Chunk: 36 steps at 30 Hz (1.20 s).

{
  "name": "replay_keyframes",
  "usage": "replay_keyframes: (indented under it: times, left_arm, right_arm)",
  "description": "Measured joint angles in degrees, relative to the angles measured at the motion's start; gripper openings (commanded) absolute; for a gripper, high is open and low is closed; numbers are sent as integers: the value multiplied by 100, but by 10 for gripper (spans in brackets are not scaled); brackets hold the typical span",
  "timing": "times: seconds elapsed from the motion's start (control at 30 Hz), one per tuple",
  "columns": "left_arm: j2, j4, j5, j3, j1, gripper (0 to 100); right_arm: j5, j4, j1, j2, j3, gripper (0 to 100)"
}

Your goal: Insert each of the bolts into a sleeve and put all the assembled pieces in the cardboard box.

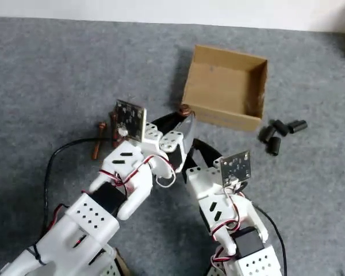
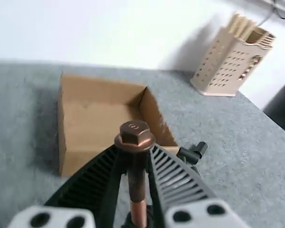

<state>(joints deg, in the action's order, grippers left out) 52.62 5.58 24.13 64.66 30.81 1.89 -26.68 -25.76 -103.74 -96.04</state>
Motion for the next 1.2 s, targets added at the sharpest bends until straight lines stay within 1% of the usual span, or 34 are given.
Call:
replay_keyframes:
  times: [0.1,0.2,0.3,0.37,0.43,0.57,0.63,0.73,1.0,1.07,1.13,1.2]
  left_arm:
    - [0,-44,-149,18,0,6]
    - [0,105,-193,18,0,10]
    - [18,475,-193,9,0,12]
    - [114,932,-193,26,0,40]
    - [35,1459,-202,44,18,132]
    - [141,2189,-229,26,-44,381]
    - [141,2593,-343,-9,-62,447]
    - [141,3218,-369,-105,-158,460]
    - [149,5415,-396,-800,-1152,460]
    - [35,6040,-440,-791,-1477,460]
    - [62,6444,-466,-800,-1776,460]
    - [53,6620,-466,-782,-2119,460]
  right_arm:
    - [0,0,0,-9,0,5]
    - [0,0,-18,-9,0,5]
    - [-9,-9,-26,-9,0,5]
    - [-9,-9,-35,0,0,5]
    - [-9,-9,-35,-9,0,5]
    - [-26,-18,-79,0,0,5]
    - [-26,-18,-62,9,0,5]
    - [-26,-26,105,9,0,5]
    - [-26,-316,492,0,0,5]
    - [-18,-299,703,-26,0,5]
    - [-18,-299,738,-9,0,5]
    - [-18,-308,782,-26,0,5]
